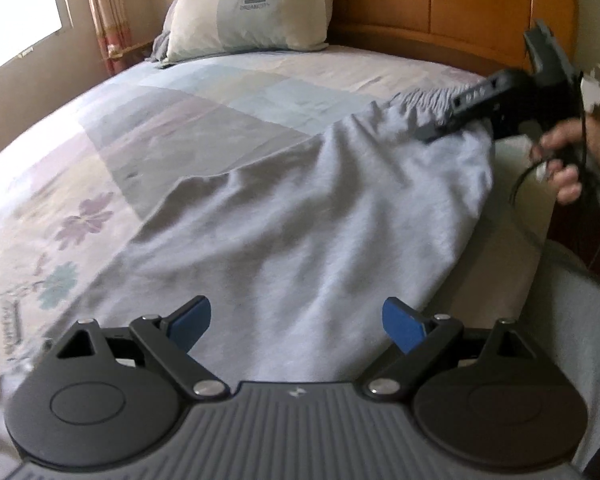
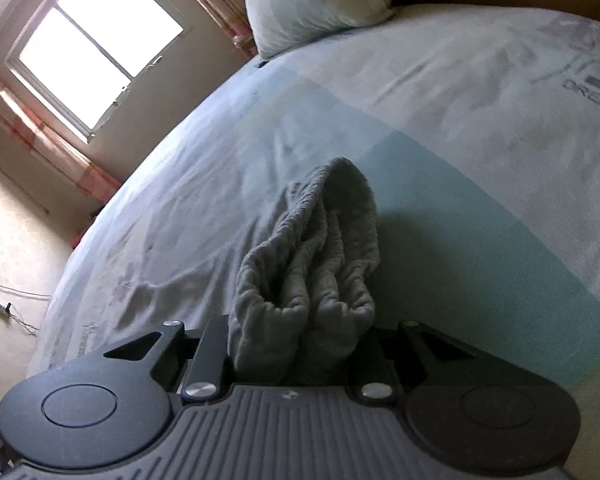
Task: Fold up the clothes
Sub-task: 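Pull the waistband up with the right tool toward the folded cuffs, then fold the waistband over onto the folded legs with the right tool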
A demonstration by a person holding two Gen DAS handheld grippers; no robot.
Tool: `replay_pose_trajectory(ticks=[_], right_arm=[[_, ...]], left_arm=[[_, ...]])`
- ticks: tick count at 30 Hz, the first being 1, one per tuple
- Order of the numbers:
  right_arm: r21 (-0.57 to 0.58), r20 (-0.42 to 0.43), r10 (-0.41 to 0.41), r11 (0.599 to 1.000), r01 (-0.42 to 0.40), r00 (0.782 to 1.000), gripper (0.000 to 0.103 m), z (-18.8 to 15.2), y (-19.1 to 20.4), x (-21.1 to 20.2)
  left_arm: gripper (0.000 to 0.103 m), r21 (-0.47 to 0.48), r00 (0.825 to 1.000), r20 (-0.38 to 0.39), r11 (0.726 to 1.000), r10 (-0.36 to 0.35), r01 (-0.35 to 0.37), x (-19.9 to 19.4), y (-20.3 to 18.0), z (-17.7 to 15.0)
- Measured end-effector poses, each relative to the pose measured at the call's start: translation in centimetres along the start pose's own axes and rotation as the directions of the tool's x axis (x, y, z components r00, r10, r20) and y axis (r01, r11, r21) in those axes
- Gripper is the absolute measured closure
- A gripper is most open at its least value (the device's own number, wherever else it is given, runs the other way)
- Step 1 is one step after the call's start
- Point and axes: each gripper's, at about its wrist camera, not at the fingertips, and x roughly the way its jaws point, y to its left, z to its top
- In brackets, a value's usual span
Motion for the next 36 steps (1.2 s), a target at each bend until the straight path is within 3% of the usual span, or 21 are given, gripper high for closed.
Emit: replay_pose_trajectory(ticks=[8,20,36], right_arm=[[-0.148,0.024,-0.032,0.988,0.036,0.999,0.079,-0.1,5.7,-1.4],[-0.375,0.065,-0.122,0.917,0.137,0.990,0.079,-1.6,16.1,-1.0],[-0.578,-0.002,-0.011,0.816,0.008,1.000,0.079,-5.4,29.4,1.1]], left_arm=[[0.010,0.062,1.000,-0.028,0.998,0.003,-0.001,-2.3,2.1,-2.2],[0.010,0.099,0.999,-0.026,0.995,0.033,-0.030,-7.4,6.3,-6.3],[0.010,0.018,0.998,-0.008,0.998,0.061,-0.061,-12.1,11.2,-11.9]])
